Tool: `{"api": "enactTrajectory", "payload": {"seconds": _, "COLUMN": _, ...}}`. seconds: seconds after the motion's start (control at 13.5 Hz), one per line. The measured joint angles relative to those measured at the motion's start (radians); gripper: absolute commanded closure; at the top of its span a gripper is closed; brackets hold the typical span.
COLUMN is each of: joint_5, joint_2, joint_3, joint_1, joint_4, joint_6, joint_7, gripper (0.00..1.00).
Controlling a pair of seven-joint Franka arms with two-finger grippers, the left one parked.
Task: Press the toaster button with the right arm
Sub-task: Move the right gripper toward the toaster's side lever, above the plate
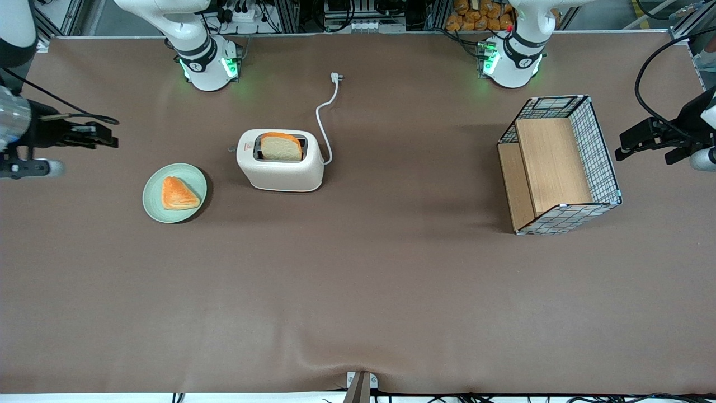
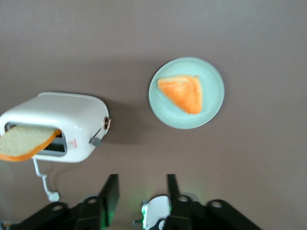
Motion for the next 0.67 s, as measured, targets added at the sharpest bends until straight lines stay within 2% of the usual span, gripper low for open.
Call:
{"api": "enactTrajectory", "payload": {"seconds": 0.37, "joint_5": 0.043, "joint_2": -0.027, "joint_3": -0.001, "joint_1": 0.008, "joint_4": -0.107, "joint_6": 0.01, "joint_7": 0.0, "gripper": 1.0}}
{"api": "enactTrajectory", "payload": {"seconds": 0.67, "joint_5": 0.067, "joint_2": -0.111, "joint_3": -0.001, "joint_1": 0.008, "joint_4": -0.278, "joint_6": 0.114, "joint_7": 0.0, "gripper": 1.0}}
